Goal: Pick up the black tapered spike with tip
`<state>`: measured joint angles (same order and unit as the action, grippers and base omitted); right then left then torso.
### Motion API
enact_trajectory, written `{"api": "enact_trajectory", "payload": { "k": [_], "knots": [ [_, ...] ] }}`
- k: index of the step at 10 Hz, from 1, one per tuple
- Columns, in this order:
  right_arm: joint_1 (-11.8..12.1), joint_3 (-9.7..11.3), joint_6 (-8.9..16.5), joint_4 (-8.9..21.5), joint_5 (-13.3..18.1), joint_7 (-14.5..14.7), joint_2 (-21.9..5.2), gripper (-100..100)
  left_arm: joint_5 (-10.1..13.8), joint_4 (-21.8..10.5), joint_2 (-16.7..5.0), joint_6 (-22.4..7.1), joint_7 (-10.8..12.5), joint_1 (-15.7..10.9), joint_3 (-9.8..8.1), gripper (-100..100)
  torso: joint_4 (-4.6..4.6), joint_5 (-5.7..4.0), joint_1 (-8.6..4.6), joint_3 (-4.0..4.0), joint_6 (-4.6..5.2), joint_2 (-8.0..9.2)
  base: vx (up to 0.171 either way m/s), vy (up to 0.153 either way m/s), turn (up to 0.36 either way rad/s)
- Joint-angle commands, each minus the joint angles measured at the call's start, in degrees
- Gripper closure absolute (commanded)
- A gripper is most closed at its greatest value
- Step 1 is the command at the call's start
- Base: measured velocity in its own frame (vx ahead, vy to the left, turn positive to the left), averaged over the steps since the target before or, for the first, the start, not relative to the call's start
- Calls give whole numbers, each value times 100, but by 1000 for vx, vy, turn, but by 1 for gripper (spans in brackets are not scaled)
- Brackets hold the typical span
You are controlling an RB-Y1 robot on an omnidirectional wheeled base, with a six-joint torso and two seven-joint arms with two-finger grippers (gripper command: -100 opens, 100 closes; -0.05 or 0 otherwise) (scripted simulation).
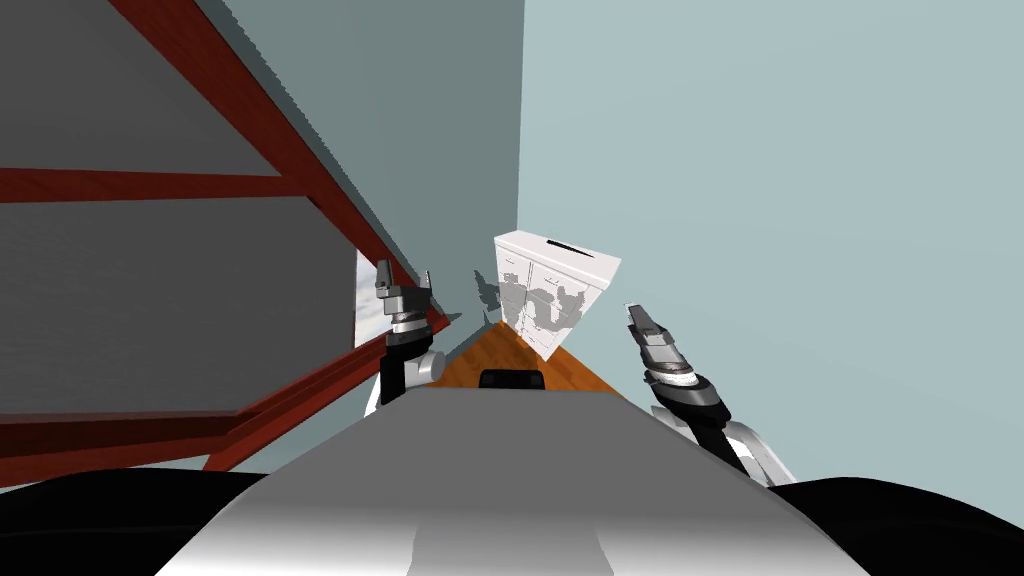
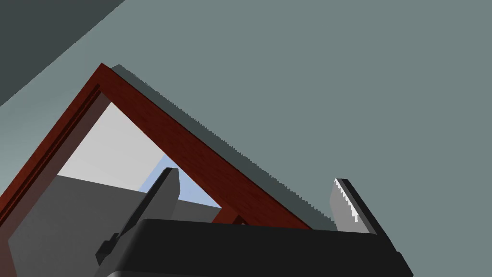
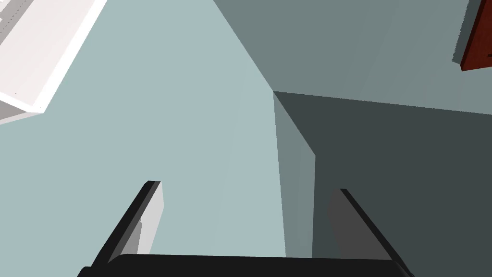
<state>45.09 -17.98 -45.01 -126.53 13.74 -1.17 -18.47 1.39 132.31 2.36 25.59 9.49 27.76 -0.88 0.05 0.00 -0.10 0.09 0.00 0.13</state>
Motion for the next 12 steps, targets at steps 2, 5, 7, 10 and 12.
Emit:
{"api": "enact_trajectory", "payload": {
  "k": [2, 5, 7, 10, 12],
  "knots": [
    [129, -164, -72, 59, 78, -62, -78, -100, 0, 0, 0, 0, 0, 0, 0, 0, -4, -2, -6, -9, -1, -15, 22, -2, 73],
    [129, -164, -72, 59, 78, -62, -78, -100, 0, 0, 0, 0, 0, 0, -1, 0, -2, -2, -4, -4, 1, -5, -2, 0, -7],
    [129, -164, -72, 59, 78, -62, -78, -100, 0, 0, 0, 0, 0, 0, -1, 0, -2, -2, -4, -4, 1, -5, 0, 0, 0],
    [121, -87, -108, 121, -205, -97, -197, -100, 0, 0, 0, 0, 0, 1, -1, 0, -2, -2, -4, -5, 1, -7, 0, -2, -90],
    [113, -10, -144, 187, -497, -133, -312, -100, 0, 0, 0, 0, 0, 1, -1, 0, 0, -3, -3, 0, 6, 3, -17, 9, -280]
  ]
}}
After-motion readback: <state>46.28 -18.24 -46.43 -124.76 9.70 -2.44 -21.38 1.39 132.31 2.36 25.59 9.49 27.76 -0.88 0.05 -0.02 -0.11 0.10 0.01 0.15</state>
